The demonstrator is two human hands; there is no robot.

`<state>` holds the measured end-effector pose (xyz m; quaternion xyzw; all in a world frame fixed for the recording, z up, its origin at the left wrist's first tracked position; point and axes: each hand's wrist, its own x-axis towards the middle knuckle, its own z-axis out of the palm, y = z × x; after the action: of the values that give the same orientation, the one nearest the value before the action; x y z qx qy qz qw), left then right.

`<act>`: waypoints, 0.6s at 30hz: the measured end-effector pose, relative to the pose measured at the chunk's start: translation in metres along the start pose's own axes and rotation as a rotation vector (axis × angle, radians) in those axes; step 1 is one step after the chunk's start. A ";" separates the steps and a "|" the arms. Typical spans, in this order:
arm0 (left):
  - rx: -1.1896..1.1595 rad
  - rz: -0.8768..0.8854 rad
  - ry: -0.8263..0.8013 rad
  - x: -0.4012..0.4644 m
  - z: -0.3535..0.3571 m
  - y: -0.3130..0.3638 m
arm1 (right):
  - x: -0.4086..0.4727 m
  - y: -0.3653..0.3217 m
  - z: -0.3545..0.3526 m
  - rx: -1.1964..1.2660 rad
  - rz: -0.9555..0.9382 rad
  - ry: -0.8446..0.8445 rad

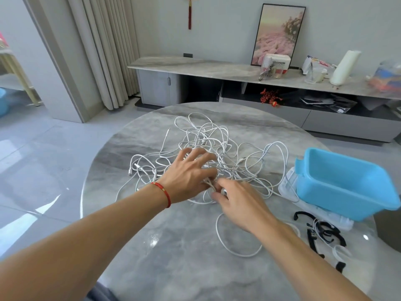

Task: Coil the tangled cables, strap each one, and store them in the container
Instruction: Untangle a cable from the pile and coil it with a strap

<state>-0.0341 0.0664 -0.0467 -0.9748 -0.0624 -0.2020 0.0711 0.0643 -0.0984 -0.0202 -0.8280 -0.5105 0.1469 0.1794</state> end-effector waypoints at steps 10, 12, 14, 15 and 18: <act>0.004 -0.023 0.003 -0.002 0.008 -0.010 | -0.012 -0.004 -0.015 -0.163 0.051 0.086; 0.000 -0.019 -0.025 -0.002 0.010 -0.013 | -0.012 -0.001 -0.020 0.270 -0.018 -0.034; -0.004 -0.057 -0.079 -0.004 0.013 -0.020 | -0.017 0.002 -0.032 0.772 -0.123 -0.204; -0.010 -0.088 -0.115 -0.005 0.015 -0.023 | -0.021 0.004 -0.039 0.896 -0.203 -0.269; -0.071 -0.178 -0.191 -0.005 0.018 -0.027 | -0.029 0.012 -0.046 0.862 -0.373 -0.226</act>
<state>-0.0355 0.0958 -0.0620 -0.9821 -0.1480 -0.1158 0.0121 0.0810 -0.1361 0.0176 -0.5513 -0.5591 0.3997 0.4729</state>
